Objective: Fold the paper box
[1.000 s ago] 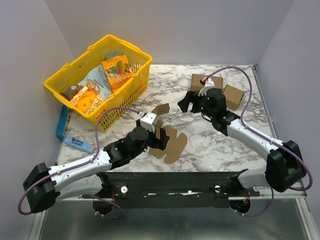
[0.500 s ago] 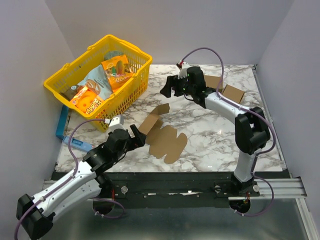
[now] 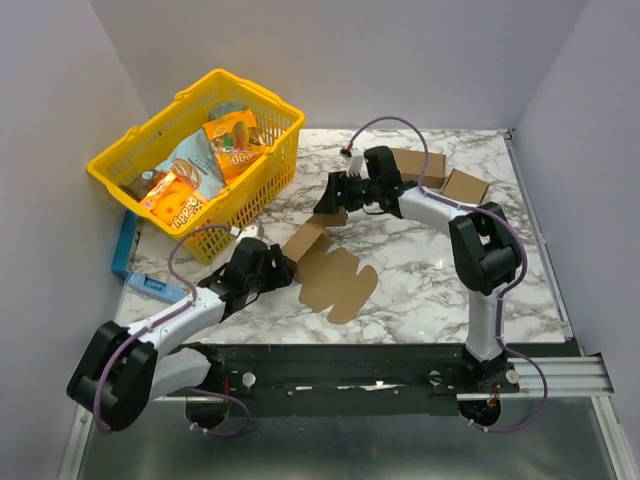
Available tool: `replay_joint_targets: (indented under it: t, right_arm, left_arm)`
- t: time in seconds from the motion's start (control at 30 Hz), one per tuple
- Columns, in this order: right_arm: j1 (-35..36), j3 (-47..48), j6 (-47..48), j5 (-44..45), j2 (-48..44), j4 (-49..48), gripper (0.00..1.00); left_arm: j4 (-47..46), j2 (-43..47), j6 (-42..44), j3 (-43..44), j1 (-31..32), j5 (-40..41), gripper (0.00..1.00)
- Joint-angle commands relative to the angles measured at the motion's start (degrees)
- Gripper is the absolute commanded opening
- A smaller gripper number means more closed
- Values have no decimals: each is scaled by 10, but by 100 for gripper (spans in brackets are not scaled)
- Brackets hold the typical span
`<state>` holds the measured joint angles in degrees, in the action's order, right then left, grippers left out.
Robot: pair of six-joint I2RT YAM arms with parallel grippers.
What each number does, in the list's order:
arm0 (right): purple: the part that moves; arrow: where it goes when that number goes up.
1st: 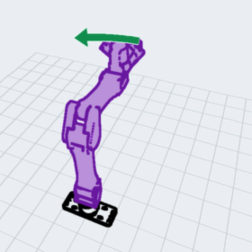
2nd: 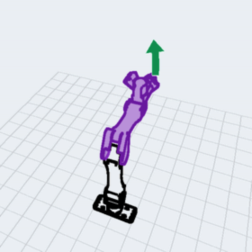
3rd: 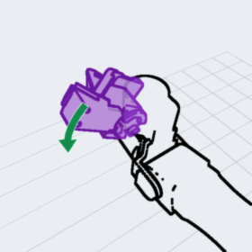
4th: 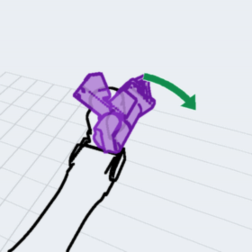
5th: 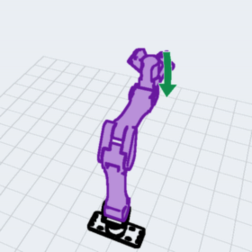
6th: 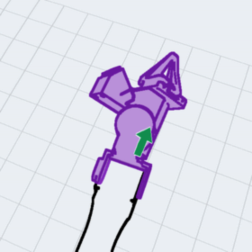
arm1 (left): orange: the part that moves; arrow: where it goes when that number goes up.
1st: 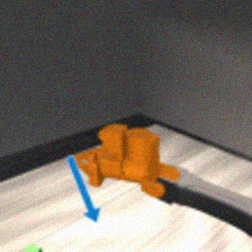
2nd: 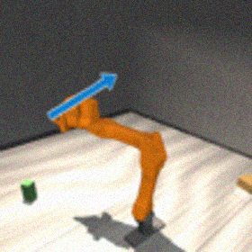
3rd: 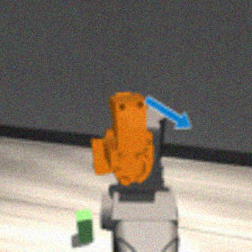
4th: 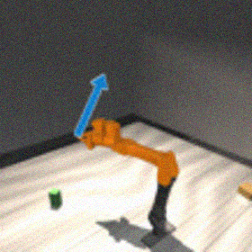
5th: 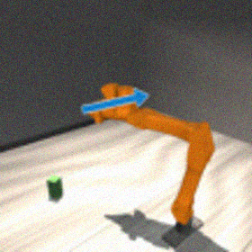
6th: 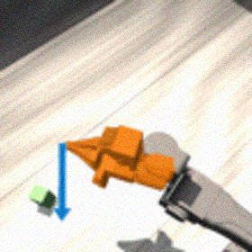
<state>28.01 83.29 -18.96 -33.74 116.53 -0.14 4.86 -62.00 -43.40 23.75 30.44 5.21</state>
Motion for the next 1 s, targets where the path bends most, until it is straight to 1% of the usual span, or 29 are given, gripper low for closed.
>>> replay_joint_targets:
  t: [0.0,0.07,0.1,0.13,0.17,0.23,0.3,0.33,0.37,0.43,0.47,0.53,0.57,0.63,0.67,0.73,0.77,0.87,0.93,0.97]
  right_arm:
    - [-1,-92,-25,-71,-30,-15,82]
    - [-1,-132,-32,-40,-55,-23,82]
    - [-2,-168,-31,-27,-87,-24,82]
    - [-2,-183,-34,-9,-103,-23,82]
    - [-4,-197,-43,27,-120,-21,82]
    - [-15,-234,-61,62,-168,-17,82]
    - [-24,-253,-83,112,-198,0,84]
    - [-29,-267,-90,137,-231,7,84]
    - [-29,-274,-94,180,-246,28,84]
    - [-29,-292,-95,213,-297,35,85]
    - [-29,-310,-89,242,-315,41,84]
    - [-29,-331,-83,269,-348,44,85]
    - [-29,-348,-75,295,-375,49,87]
    - [-29,-354,-62,314,-391,63,88]
    - [-29,-355,-60,332,-398,85,89]
    - [-29,-363,-60,341,-405,99,90]
    - [-29,-370,-65,364,-409,109,90]
    - [-29,-406,-64,388,-441,96,90]
    - [-29,-445,-66,397,-489,80,91]
    - [-29,-455,-64,389,-506,67,89]
  left_arm:
    - [-119,-69,96,59,-3,-49,76]
    - [-122,-94,116,90,-3,-49,75]
    - [-120,-114,138,102,-3,-49,75]
    - [-120,-122,148,111,-3,-49,75]
    - [-115,-130,158,131,-3,-47,75]
    - [-91,-139,180,147,-3,-35,75]
    - [-71,-132,184,155,-5,-23,76]
    - [-64,-128,185,157,-6,-10,77]
    - [-57,-124,185,158,-10,-5,77]
    - [-35,-110,183,162,-13,5,80]
    - [-28,-106,178,169,-15,4,81]
    - [-17,-96,174,176,-16,-6,84]
    - [-15,-96,171,186,-16,-26,85]
    - [0,-102,171,200,-16,-42,87]
    - [8,-105,172,216,-16,-51,87]
    - [23,-110,175,227,-16,-67,89]
    - [23,-111,176,231,-16,-71,89]
    - [21,-114,173,236,-16,-76,91]
    - [19,-124,160,243,-16,-87,91]
    - [17,-129,157,253,-18,-97,91]
